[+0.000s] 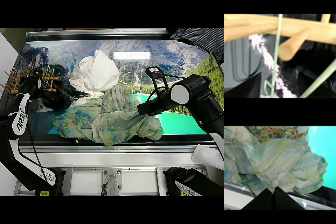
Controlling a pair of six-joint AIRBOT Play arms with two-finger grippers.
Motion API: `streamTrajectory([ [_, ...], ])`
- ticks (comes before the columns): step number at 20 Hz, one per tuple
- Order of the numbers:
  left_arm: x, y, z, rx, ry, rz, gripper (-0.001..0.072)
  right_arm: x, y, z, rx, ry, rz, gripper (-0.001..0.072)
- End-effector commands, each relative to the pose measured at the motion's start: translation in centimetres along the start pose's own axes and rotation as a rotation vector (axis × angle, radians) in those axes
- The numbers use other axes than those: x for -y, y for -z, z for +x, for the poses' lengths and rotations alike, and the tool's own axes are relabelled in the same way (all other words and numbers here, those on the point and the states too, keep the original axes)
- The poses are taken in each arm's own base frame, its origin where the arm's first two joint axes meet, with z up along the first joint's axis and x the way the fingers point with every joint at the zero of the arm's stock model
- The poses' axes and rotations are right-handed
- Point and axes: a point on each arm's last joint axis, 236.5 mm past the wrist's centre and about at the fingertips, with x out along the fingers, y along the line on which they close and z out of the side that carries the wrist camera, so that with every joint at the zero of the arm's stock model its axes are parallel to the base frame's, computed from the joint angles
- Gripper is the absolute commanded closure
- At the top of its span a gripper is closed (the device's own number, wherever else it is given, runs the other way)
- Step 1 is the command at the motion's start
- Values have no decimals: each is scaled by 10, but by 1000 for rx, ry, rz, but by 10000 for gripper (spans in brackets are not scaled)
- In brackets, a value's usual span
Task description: Fold the clothes and pants, and hang the long-sleeved shirts on hangers.
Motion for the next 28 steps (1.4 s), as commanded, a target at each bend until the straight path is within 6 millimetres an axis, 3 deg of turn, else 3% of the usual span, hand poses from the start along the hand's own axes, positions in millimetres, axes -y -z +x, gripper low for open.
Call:
streamTrajectory([
  [1,1,-1,4,3,1,-6,505,0,0,0,0,-1,-1,698],
  [2,1,-1,4,2,1,-5,665,0,0,0,-1,0,-1,697],
  [3,1,-1,4,2,1,-5,699,0,0,0,-1,0,-1,698],
  [7,-1,1,1,-5,-3,-7,699,0,0,0,-1,0,-1,697],
  [9,-7,-2,-12,7,-9,-15,700,0,0,0,-1,0,-1,698],
  [13,-28,-19,-72,96,-26,-33,699,0,0,0,-1,0,-1,698],
  [16,-28,-23,-124,145,-29,3,699,0,0,0,-1,0,-1,697],
  [18,-8,-19,-154,159,32,54,699,0,0,0,-1,0,-1,697],
  [20,27,-9,-188,169,145,168,699,0,0,0,0,-1,-1,698],
  [23,91,12,-258,267,383,499,700,0,0,0,-1,0,-1,697],
  [25,129,39,-314,373,553,755,700,0,0,0,-1,0,-1,697],
  [28,121,80,-339,310,551,855,700,0,0,0,-1,0,-1,698],
])
